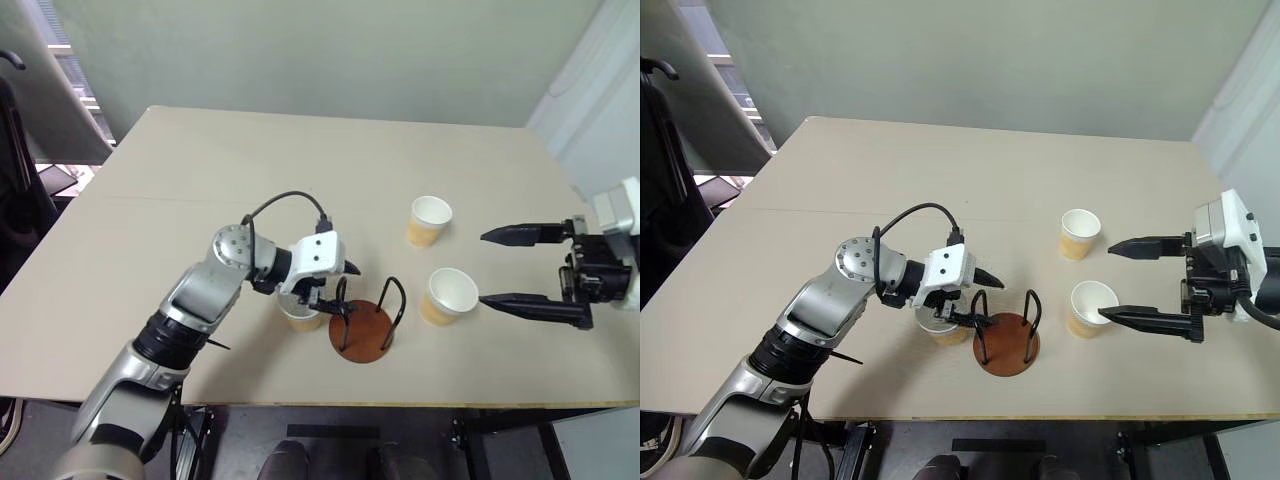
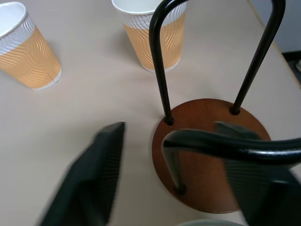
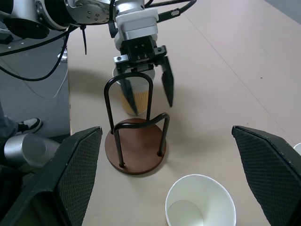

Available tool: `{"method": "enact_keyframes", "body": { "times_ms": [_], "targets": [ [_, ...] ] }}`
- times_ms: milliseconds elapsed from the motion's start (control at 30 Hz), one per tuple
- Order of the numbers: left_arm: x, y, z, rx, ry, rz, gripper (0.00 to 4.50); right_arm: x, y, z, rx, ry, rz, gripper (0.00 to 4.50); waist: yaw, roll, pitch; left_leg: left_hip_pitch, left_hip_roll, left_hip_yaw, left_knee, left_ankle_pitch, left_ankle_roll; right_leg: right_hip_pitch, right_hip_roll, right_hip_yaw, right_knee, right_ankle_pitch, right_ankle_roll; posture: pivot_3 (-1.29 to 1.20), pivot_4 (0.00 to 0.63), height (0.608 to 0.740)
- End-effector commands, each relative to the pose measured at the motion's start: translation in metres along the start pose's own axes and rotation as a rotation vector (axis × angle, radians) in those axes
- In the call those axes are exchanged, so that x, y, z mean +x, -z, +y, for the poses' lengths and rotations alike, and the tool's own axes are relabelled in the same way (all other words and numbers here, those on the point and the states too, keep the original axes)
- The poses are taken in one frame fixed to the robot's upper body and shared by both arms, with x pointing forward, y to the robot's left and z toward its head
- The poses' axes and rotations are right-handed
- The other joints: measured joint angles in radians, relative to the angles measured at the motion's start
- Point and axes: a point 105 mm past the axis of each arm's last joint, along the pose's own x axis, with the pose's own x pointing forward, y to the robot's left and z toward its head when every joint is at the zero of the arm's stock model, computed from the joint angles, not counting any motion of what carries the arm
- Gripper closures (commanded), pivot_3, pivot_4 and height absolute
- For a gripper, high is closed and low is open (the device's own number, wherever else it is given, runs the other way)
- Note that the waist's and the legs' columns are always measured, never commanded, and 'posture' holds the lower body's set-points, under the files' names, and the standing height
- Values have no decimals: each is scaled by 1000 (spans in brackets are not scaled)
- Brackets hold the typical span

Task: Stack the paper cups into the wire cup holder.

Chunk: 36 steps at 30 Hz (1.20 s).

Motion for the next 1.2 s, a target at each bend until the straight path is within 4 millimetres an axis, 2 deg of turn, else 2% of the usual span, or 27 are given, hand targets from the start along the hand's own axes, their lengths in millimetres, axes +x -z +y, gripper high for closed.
{"method": "enact_keyframes", "body": {
  "times_ms": [33,200,567,900,1033,1200],
  "targets": [
    [-4,2,3,18,-31,10,1249,-1,-7,-1,-45,10,-7,0,0,0,0,0,0,0,0,0,0,0,0,0,0,0,0,0,150,740],
    [-15,-7,10,38,-58,-17,1249,-1,-4,-3,-43,16,2,0,0,0,0,0,0,0,0,0,0,0,0,0,0,0,0,0,150,740],
    [-51,-14,5,73,-35,-22,1249,-2,0,-5,-42,19,15,0,0,0,0,0,0,-1,0,-1,1,0,0,0,0,0,0,0,150,740],
    [-72,-19,11,57,-114,-52,1249,0,4,-7,-36,7,29,0,-2,0,0,0,0,-1,0,-1,1,-1,0,1,0,0,0,0,150,740],
    [-102,-24,15,66,-182,-40,1249,-1,9,-8,-30,6,57,0,-5,0,0,0,0,0,-1,-1,1,-1,0,2,0,0,0,0,150,740],
    [-164,-38,27,76,-345,-32,1249,4,25,-5,-48,-19,156,0,-9,0,0,0,0,-1,-3,-1,1,-2,-1,2,0,0,-1,0,150,740]
  ]
}}
